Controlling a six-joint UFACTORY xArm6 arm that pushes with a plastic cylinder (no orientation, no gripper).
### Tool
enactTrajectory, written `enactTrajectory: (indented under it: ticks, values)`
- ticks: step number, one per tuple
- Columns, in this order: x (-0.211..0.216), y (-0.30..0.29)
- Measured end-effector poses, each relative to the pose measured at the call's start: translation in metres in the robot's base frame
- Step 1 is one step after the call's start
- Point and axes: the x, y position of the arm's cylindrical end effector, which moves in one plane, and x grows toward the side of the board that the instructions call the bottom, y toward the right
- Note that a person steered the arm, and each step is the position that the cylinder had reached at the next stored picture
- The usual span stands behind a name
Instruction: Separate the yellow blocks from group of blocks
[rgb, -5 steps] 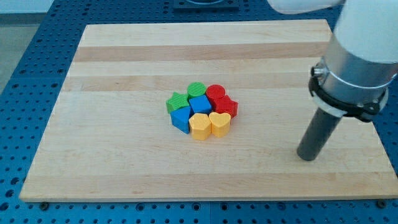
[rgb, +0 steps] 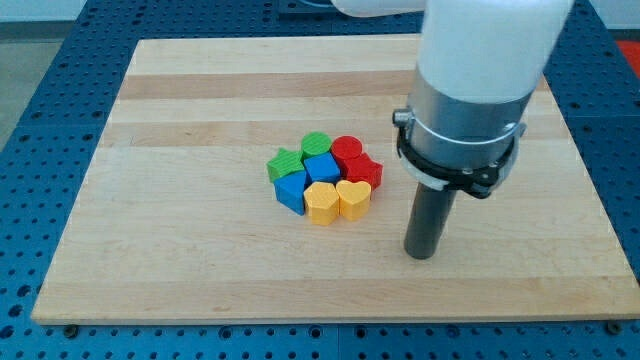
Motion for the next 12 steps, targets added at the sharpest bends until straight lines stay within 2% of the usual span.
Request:
enactTrajectory:
  ticks: [12]
  values:
    - [0.000,-0.101]
